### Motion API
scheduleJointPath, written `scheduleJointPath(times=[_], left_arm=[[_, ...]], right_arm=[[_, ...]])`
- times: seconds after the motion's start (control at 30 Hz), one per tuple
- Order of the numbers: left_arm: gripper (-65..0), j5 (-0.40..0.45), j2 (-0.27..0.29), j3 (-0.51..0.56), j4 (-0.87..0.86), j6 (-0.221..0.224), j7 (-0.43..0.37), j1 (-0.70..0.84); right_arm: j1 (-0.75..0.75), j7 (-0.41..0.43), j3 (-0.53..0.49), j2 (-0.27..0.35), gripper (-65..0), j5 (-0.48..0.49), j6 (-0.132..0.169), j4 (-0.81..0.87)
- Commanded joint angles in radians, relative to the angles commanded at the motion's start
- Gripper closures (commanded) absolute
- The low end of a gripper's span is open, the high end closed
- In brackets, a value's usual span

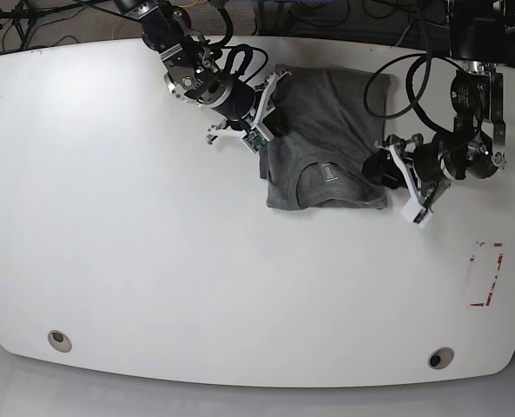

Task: Fold the T-shirt properly
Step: 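Fold the pulled edge back over the bundle with the left gripper, then release the shirt with the left gripper and move it over the bundle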

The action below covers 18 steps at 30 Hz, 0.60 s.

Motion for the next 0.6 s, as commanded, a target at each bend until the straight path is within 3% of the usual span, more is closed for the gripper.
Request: scheduleJointPath(times=[0.1,0.3,0.6], left_arm=[[-26.5,0.0,0.005,-0.063,0.06,0.0,0.037,-0.032],[-26.7,0.002,0.008,-0.158,0.089,0.0,0.038,-0.071],[-26.7,0.002,0.043,-0.1,0.092,0.0,0.038,0.018]], right_arm=[[0.009,-0.035,0.0,0.005,-5.1,0.0,0.0,0.051],[0.032,-0.092,0.002,0.008,-5.1,0.0,0.0,0.13],[0.052,-0.123,0.0,0.0,-5.1,0.0,0.0,0.141]])
